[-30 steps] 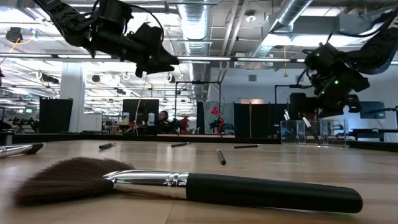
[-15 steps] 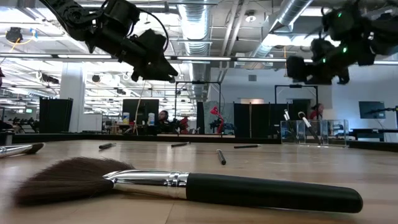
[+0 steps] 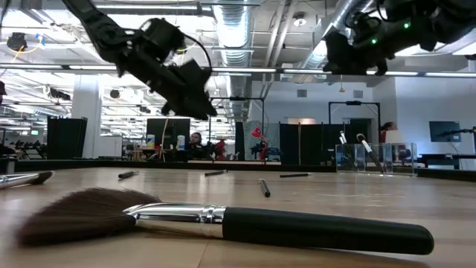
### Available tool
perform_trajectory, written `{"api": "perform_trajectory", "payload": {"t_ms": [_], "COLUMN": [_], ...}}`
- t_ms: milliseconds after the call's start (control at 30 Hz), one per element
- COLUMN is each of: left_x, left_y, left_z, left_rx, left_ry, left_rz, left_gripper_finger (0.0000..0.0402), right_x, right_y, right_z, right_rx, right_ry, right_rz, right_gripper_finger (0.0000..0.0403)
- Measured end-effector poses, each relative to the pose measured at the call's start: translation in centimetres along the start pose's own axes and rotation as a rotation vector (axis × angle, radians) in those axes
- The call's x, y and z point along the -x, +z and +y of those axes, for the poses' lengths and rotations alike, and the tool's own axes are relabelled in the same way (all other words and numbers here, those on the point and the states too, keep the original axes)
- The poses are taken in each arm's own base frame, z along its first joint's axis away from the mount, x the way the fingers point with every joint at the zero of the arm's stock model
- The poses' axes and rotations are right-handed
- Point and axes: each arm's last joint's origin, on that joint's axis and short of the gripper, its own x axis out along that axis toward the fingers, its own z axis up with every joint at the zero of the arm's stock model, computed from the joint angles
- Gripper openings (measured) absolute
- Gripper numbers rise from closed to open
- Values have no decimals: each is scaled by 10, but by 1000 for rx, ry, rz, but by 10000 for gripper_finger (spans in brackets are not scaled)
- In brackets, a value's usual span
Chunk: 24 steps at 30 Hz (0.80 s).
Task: Put items in baskets/containers
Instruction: Put the black eyeshadow brush into the transparent organizer
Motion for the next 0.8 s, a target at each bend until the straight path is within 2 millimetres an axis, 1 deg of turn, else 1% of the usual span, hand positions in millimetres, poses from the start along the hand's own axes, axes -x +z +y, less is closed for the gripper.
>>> {"api": "perform_trajectory", "payload": {"t_ms": [133, 200, 333, 500, 567, 667, 800], "left_x": [-21, -29, -45, -65, -70, -74, -73], "left_y": [-6, -9, -14, -23, -26, -28, -28], "left_z": [-2, -2, -5, -15, -15, -14, -15], "left_rx": [21, 64, 107, 66, 51, 44, 7], "left_ry": [7, 32, 56, 60, 98, 121, 160], "left_rz": [56, 73, 107, 165, 183, 207, 209], "left_gripper_finger": [190, 187, 165, 143, 143, 153, 174], "right_x": [0, 0, -2, -5, -5, -5, -5], "right_y": [6, 7, 8, 6, 5, 5, 5], "right_z": [12, 16, 23, 24, 25, 25, 25], "right_rx": [26, 33, 59, 73, 73, 74, 72], "right_ry": [46, 61, 79, 76, 76, 78, 89], "right_rz": [14, 18, 23, 37, 37, 40, 38], "right_gripper_finger": [130, 127, 122, 121, 121, 121, 121]}}
